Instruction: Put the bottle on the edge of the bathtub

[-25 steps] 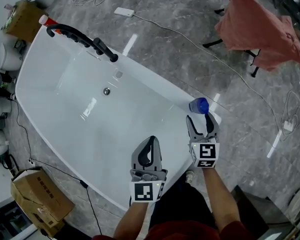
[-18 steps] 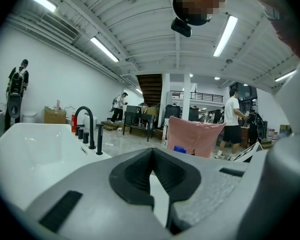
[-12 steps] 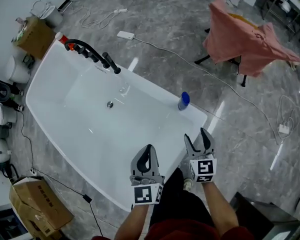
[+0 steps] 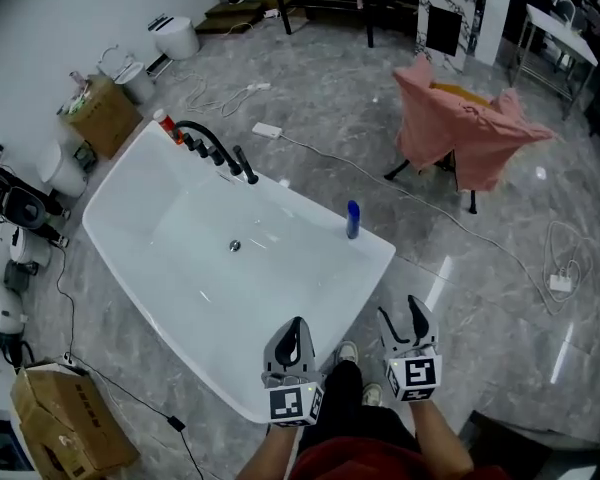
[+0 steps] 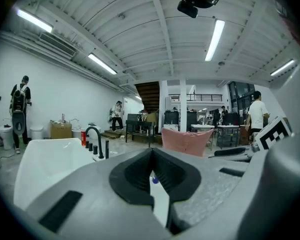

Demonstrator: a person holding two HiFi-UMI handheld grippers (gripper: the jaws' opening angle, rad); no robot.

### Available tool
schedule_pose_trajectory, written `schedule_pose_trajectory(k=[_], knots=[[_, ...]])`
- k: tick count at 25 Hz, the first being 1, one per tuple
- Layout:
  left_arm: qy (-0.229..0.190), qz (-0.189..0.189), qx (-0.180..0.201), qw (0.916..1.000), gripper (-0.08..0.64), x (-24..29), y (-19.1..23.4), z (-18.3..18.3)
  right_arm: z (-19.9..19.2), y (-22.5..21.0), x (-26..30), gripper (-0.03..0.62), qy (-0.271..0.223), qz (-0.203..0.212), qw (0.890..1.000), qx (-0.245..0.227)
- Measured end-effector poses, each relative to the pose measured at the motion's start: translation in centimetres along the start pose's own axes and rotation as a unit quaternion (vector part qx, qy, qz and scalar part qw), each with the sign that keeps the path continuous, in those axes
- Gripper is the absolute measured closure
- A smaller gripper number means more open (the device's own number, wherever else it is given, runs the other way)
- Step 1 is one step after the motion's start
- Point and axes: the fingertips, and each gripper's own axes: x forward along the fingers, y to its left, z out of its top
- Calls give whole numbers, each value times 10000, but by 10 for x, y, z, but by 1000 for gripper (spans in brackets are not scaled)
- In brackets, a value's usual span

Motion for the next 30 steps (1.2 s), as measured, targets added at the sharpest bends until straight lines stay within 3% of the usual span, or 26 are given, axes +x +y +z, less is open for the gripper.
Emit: schedule_pose_trajectory(k=[4, 8, 17, 22, 30], knots=[[-187, -75, 75, 9998, 555, -46, -18, 31, 27, 7, -53, 334, -81, 68, 9999, -93], [-357, 18, 162, 9992, 555, -80, -21, 62, 66, 16, -95, 334, -338, 99, 9982, -483], [-762, -134, 359, 9964, 555, -130, -9, 124, 126, 37, -152, 348, -861, -56, 9934, -749], [-833, -282, 458, 9951, 555, -164, 26, 134, 138, 69, -169, 357, -1002, -277, 9917, -763], [-1086, -64, 601, 9923, 555, -203, 92, 148, 163, 135, -170, 359, -1276, -247, 9883, -801]])
